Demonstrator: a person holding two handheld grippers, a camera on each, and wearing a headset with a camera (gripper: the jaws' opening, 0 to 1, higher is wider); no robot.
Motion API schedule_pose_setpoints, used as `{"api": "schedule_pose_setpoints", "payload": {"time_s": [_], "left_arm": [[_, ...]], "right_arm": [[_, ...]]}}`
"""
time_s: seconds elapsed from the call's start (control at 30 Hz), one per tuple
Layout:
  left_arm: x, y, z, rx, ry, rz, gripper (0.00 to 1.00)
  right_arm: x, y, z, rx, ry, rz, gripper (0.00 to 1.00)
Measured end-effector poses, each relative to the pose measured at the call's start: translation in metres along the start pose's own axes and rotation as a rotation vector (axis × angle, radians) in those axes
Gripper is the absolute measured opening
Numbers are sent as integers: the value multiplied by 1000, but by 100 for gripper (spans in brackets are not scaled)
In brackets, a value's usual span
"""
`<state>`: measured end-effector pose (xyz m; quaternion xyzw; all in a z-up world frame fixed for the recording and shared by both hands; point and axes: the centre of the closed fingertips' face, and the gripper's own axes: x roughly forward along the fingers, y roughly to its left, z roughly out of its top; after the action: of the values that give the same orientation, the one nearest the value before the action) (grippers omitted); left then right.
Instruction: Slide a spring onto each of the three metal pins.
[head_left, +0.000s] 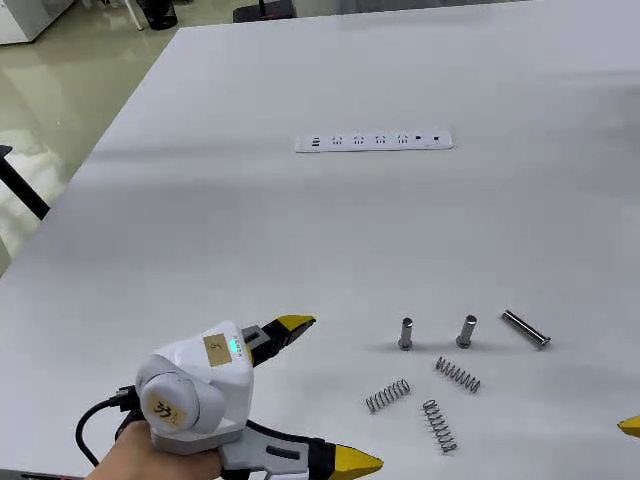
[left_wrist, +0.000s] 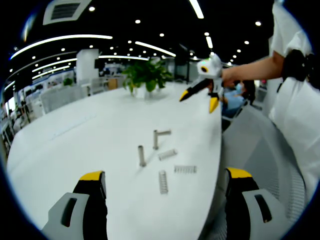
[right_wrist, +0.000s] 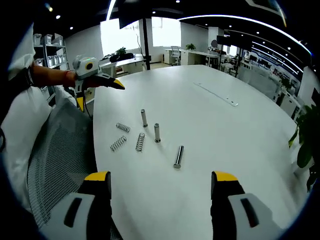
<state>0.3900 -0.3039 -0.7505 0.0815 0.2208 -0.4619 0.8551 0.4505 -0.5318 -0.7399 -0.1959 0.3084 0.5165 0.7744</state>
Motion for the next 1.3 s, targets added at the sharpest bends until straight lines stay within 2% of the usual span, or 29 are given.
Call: {"api": "schedule_pose_setpoints", "payload": {"time_s": [0.1, 0.2, 0.43, 0.77, 1.13, 1.3], "left_arm": [[0, 0, 0, 0, 0, -1, 100], [-1, 1, 0, -2, -3, 1, 100], [-3, 3, 1, -12, -14, 7, 100], [-1, 6, 3, -27, -31, 4, 100], [-1, 11, 1, -51, -41, 1, 100], [-1, 13, 3, -59, -49, -1, 100]], "right_arm": [[5, -7, 10, 11, 14, 5, 81], [12, -12, 17, -12, 21, 11, 78], [28, -20, 22, 4, 70, 29, 70], [54, -33, 28, 17, 134, 28, 57], [87, -41, 28, 31, 230, 42, 38], [101, -43, 22, 41, 281, 52, 33]]}}
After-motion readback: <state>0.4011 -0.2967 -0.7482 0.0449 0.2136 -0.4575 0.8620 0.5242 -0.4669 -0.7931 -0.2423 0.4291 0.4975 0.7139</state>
